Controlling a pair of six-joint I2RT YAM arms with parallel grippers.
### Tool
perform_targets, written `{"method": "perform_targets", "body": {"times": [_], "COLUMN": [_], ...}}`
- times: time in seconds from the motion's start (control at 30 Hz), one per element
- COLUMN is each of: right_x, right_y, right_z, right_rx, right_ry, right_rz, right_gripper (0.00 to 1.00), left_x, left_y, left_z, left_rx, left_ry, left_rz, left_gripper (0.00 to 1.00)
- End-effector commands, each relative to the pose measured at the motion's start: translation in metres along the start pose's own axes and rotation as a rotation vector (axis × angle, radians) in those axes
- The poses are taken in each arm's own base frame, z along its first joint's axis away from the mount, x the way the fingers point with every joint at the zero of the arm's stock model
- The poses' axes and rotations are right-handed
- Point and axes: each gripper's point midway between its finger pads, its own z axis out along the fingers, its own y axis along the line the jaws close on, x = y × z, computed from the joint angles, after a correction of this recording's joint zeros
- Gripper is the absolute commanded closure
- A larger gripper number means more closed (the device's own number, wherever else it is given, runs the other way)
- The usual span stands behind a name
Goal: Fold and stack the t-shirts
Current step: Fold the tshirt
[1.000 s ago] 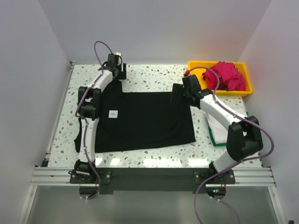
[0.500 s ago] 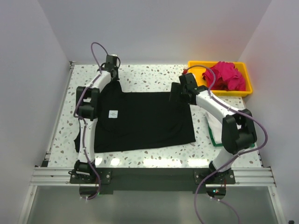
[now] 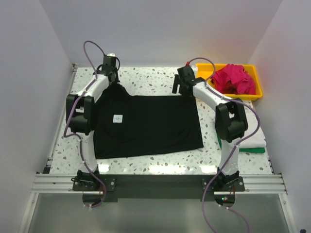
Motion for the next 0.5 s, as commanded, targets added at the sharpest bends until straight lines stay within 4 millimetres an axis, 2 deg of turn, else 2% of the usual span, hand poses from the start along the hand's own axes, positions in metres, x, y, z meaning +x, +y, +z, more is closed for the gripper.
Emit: {"method": "perform_targets", "body": {"times": [0.0, 0.03, 0.07, 0.1, 0.13, 0.17, 0.23, 0.3, 0.33, 0.47], "right_x": [-0.025, -0.026, -0.033, -0.029, -0.031, -0.035, -0.034, -0.03, -0.033, -0.02], "right_y": [-0.002, -0.003, 0.0, 0.0, 0.002, 0.004, 0.002, 0.0, -0.002, -0.005], "right_z": [0.013, 0.017, 0.019, 0.027, 0.029, 0.032, 0.042, 0.049, 0.05, 0.064], "right_rx": [0.078, 0.091, 0.088, 0.099, 0.099, 0.096, 0.124, 0.148, 0.163, 0.193], "right_ry": [-0.062, -0.068, -0.084, -0.072, -0.077, -0.088, -0.091, -0.085, -0.09, -0.063], "right_rz": [0.034, 0.033, 0.036, 0.028, 0.021, 0.024, 0.011, 0.004, 0.002, -0.012], "right_gripper": [0.02, 0.02, 0.05, 0.06, 0.08, 0.1, 0.17, 0.25, 0.26, 0.28], "left_x": [-0.029, -0.021, -0.026, -0.024, -0.016, -0.021, -0.013, -0.015, -0.01, -0.007], "left_y": [0.008, 0.01, 0.013, 0.015, 0.017, 0.019, 0.02, 0.02, 0.02, 0.02], "left_z": [-0.031, -0.032, -0.04, -0.044, -0.045, -0.053, -0.057, -0.066, -0.067, -0.081], "left_rx": [-0.012, -0.02, -0.026, -0.027, -0.031, -0.031, -0.027, -0.013, -0.008, 0.019], "left_ry": [-0.105, -0.091, -0.107, -0.109, -0.095, -0.117, -0.113, -0.126, -0.122, -0.133], "left_rz": [-0.066, -0.061, -0.07, -0.072, -0.072, -0.08, -0.082, -0.087, -0.088, -0.09], "left_gripper": [1.0, 1.0, 1.0, 1.0, 1.0, 1.0, 1.0, 1.0, 1.0, 1.0]}}
